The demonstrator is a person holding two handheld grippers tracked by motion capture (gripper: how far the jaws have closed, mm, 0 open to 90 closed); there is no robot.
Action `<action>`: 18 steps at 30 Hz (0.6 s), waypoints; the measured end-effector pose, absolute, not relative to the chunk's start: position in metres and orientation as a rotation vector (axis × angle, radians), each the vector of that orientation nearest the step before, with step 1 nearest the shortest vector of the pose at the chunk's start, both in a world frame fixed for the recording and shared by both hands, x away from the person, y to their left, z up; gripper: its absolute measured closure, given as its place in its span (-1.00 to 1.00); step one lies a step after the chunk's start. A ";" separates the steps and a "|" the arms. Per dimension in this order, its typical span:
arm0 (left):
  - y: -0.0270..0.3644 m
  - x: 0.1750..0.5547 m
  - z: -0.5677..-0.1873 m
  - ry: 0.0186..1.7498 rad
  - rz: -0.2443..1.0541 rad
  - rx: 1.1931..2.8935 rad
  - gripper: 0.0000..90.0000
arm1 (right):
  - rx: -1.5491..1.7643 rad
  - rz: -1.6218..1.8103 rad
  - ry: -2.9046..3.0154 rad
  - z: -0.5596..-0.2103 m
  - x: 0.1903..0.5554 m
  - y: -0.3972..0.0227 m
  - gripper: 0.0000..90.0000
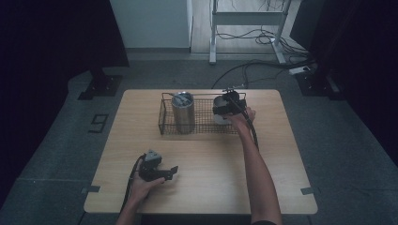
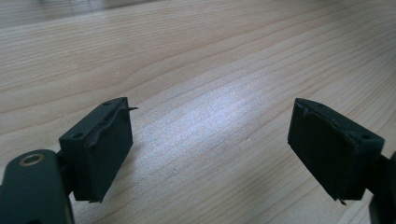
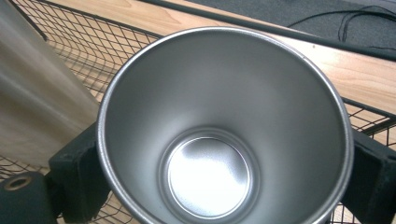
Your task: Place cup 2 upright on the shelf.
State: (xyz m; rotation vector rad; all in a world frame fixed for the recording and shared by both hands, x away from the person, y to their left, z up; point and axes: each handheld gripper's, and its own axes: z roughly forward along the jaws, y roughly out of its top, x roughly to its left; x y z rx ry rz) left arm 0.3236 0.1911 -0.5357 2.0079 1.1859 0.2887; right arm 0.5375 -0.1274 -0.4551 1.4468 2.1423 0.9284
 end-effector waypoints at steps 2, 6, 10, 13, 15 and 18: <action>0.191 0.324 -0.536 1.187 0.287 2.008 -0.69 | 1.450 0.922 2.146 -0.458 0.539 -0.128 -0.84; 0.192 0.324 -0.536 1.187 0.286 2.006 -0.68 | 1.452 0.905 2.150 -0.461 0.541 -0.128 -0.84; 0.192 0.324 -0.536 1.186 0.284 2.006 -0.68 | 1.455 0.889 2.164 -0.464 0.543 -0.127 -0.84; 0.192 0.324 -0.536 1.187 0.284 2.008 -0.68 | 1.465 0.879 2.167 -0.467 0.544 -0.127 -0.84; 0.193 0.325 -0.536 1.187 0.286 2.009 -0.68 | 1.469 0.871 2.166 -0.469 0.545 -0.128 -0.84; 0.195 0.325 -0.536 1.193 0.287 2.007 -0.68 | 1.473 0.860 2.171 -0.471 0.546 -0.128 -0.84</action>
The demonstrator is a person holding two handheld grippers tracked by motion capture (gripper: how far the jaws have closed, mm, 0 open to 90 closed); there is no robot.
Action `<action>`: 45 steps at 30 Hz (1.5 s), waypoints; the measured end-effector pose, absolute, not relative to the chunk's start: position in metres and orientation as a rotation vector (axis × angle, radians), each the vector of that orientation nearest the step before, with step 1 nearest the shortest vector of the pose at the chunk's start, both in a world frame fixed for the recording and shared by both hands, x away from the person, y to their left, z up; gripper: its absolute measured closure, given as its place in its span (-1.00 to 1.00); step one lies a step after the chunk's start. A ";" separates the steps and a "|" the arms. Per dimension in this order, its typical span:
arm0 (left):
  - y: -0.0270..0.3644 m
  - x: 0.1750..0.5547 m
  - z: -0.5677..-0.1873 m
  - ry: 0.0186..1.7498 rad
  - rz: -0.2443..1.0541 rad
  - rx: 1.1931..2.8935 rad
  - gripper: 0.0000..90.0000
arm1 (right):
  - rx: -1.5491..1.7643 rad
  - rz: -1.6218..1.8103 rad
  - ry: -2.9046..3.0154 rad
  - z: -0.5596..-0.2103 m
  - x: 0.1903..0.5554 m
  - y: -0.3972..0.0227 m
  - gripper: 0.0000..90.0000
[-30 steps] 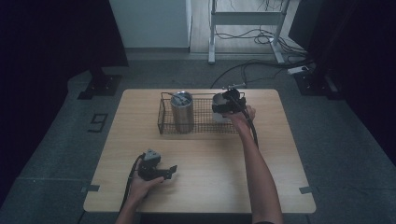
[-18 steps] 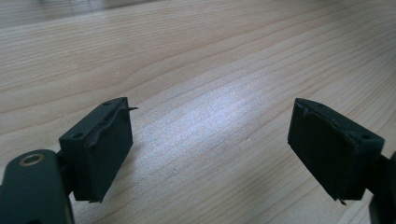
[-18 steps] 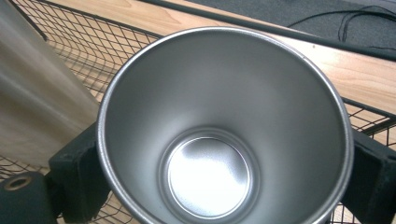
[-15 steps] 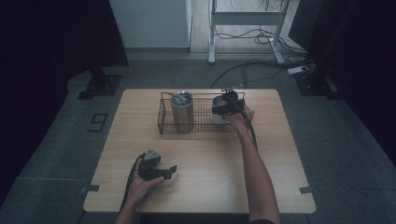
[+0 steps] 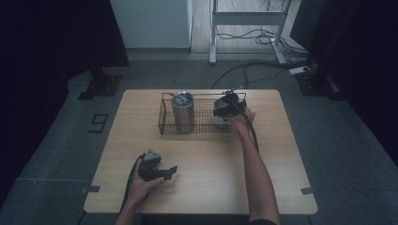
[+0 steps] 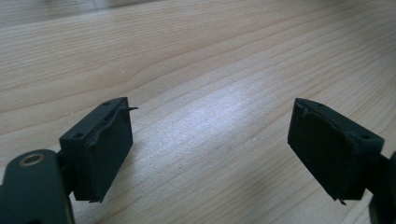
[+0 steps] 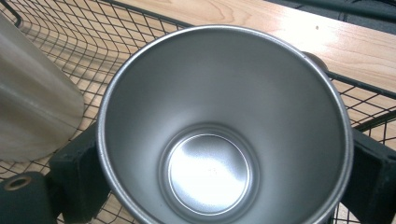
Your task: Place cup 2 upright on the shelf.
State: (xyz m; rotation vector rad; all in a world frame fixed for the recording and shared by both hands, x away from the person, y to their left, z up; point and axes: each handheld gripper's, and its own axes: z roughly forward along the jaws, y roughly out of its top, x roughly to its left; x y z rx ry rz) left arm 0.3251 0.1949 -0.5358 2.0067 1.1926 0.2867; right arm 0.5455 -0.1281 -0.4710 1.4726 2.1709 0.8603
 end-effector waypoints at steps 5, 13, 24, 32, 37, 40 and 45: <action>0.194 0.325 -0.536 1.190 0.285 2.008 -0.68 | 1.467 0.818 2.200 -0.474 0.546 -0.126 -0.85; 0.195 0.325 -0.535 1.185 0.277 2.002 -0.68 | 1.492 0.830 2.161 -0.478 0.541 -0.127 -0.86; 0.195 0.324 -0.534 1.185 0.283 2.001 -0.68 | 1.500 0.934 2.089 -0.462 0.533 -0.136 -1.00; 0.197 0.323 -0.533 1.192 0.290 1.996 -0.68 | 1.498 1.007 2.045 -0.447 0.519 -0.146 -1.00; 0.197 0.323 -0.533 1.191 0.296 2.002 -0.68 | 1.476 1.038 2.032 -0.444 0.507 -0.155 -0.98; 0.198 0.323 -0.532 1.191 0.298 2.002 -0.68 | 1.459 1.059 2.036 -0.443 0.499 -0.158 -0.89; 0.198 0.323 -0.533 1.194 0.296 2.001 -0.68 | 1.440 1.084 2.034 -0.443 0.486 -0.161 -0.82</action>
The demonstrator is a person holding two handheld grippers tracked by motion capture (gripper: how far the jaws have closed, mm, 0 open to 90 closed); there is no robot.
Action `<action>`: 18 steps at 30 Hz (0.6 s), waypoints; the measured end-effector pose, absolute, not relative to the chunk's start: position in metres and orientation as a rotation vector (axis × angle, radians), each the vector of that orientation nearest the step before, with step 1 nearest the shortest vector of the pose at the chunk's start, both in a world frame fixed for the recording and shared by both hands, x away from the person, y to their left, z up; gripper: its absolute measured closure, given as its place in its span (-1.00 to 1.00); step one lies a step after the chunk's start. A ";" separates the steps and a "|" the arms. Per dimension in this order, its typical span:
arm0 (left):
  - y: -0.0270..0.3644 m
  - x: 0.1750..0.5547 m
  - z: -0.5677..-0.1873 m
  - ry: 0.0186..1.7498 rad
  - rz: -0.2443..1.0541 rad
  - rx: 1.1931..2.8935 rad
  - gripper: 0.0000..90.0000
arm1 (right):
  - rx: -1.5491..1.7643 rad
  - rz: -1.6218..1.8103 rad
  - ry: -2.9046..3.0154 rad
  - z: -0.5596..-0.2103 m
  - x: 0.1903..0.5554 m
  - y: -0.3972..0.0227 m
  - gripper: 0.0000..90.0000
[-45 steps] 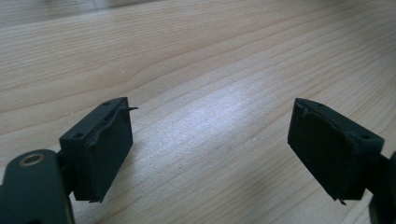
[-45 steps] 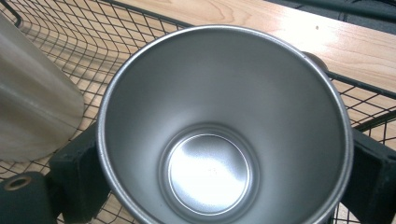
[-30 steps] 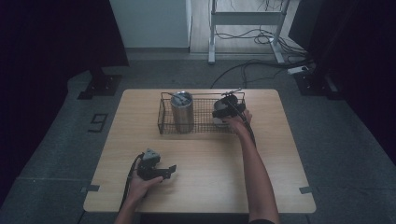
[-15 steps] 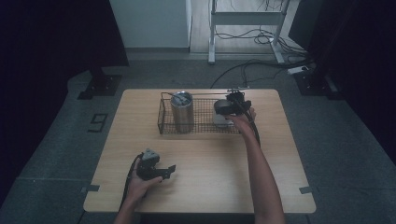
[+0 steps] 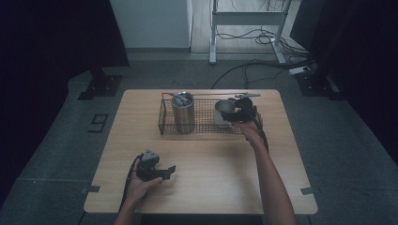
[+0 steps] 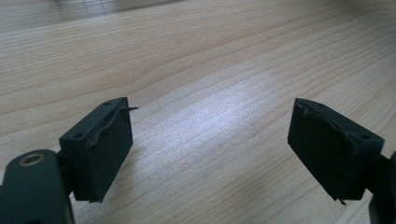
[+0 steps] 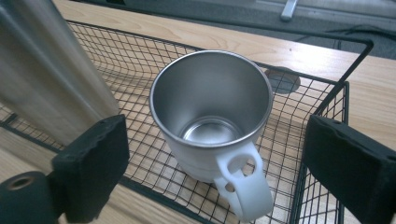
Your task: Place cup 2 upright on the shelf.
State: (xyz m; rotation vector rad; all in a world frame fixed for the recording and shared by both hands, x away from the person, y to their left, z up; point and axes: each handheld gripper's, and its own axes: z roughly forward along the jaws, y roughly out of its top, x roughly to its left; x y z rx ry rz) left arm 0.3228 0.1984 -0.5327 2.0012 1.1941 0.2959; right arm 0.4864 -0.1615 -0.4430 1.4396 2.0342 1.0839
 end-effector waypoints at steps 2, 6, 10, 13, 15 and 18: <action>0.198 0.323 -0.533 1.193 0.298 2.005 -0.68 | 1.431 1.106 2.026 -0.442 0.481 -0.163 -0.77; 0.199 0.323 -0.533 1.196 0.298 2.008 -0.68 | 1.415 1.130 2.026 -0.440 0.471 -0.165 -0.72; 0.199 0.323 -0.533 1.199 0.303 2.011 -0.68 | 1.385 1.157 2.013 -0.437 0.458 -0.168 -0.67; 0.199 0.323 -0.533 1.201 0.306 2.007 -0.68 | 1.372 1.168 2.019 -0.436 0.448 -0.170 -0.68; 0.199 0.323 -0.533 1.202 0.307 2.009 -0.68 | 1.352 1.186 2.006 -0.435 0.439 -0.173 -0.64; 0.198 0.322 -0.533 1.202 0.310 2.013 -0.68 | 1.354 1.206 2.009 -0.436 0.427 -0.178 -0.63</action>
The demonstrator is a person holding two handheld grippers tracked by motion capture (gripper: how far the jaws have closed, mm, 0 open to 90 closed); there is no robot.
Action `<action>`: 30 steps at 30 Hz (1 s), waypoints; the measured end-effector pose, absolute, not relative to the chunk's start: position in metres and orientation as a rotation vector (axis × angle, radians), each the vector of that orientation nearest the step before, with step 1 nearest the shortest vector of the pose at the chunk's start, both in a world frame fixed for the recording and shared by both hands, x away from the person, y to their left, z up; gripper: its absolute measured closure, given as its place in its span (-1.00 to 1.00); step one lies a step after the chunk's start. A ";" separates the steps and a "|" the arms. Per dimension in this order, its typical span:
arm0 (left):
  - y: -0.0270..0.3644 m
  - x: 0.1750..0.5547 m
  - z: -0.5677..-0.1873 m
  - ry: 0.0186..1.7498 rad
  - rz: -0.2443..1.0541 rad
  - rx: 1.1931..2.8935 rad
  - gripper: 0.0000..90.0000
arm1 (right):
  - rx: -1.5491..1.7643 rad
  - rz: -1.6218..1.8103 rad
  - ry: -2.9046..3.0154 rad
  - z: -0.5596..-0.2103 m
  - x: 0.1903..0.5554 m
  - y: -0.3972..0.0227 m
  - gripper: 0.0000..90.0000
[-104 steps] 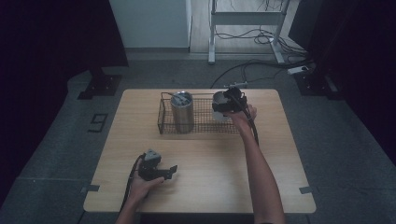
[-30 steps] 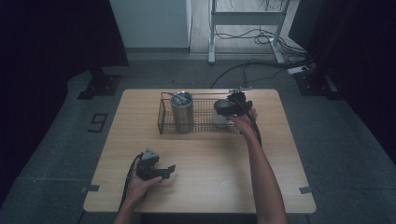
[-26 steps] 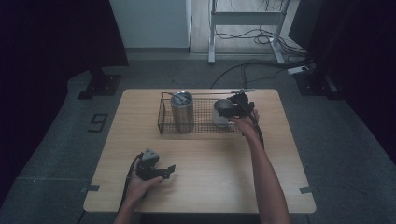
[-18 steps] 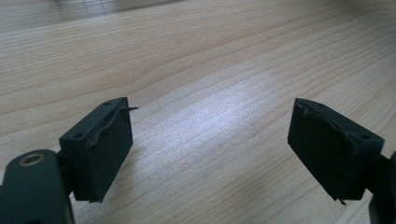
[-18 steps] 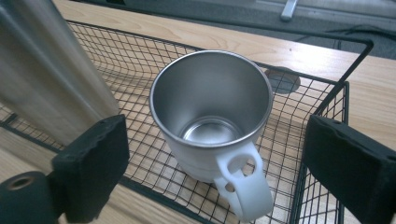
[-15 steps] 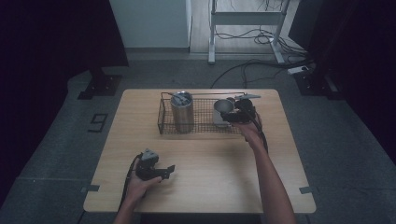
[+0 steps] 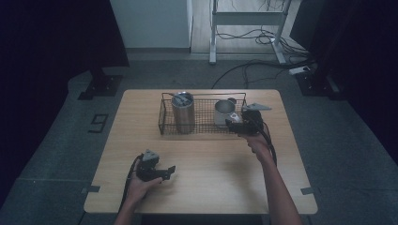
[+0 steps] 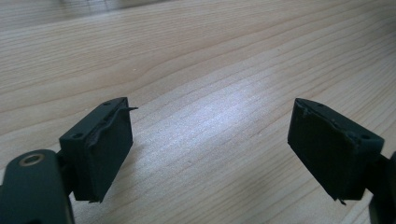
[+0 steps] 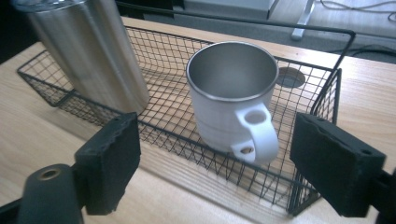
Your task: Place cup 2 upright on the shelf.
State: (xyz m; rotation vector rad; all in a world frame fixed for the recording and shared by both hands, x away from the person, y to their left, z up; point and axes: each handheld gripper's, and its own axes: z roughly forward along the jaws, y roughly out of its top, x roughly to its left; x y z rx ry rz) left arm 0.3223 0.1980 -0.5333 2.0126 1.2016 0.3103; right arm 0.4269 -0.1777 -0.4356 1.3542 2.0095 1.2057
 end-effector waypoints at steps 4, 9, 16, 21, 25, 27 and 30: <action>0.198 0.322 -0.533 1.202 0.314 2.011 -0.68 | 1.340 1.226 2.002 -0.440 0.409 -0.186 -0.60; 0.197 0.322 -0.534 1.203 0.317 2.014 -0.68 | 1.348 1.268 1.988 -0.449 0.386 -0.197 -0.60; 0.194 0.321 -0.535 1.200 0.326 2.023 -0.68 | 1.360 1.292 1.966 -0.465 0.354 -0.212 -0.59; 0.193 0.321 -0.535 1.196 0.328 2.032 -0.68 | 1.373 1.289 1.961 -0.476 0.335 -0.221 -0.58; 0.192 0.321 -0.536 1.195 0.329 2.035 -0.68 | 1.377 1.267 1.981 -0.487 0.323 -0.225 -0.58; 0.192 0.321 -0.536 1.193 0.328 2.037 -0.68 | 1.378 1.260 1.989 -0.491 0.319 -0.227 -0.57; 0.190 0.321 -0.536 1.192 0.328 2.041 -0.68 | 1.388 1.254 2.005 -0.500 0.312 -0.229 -0.57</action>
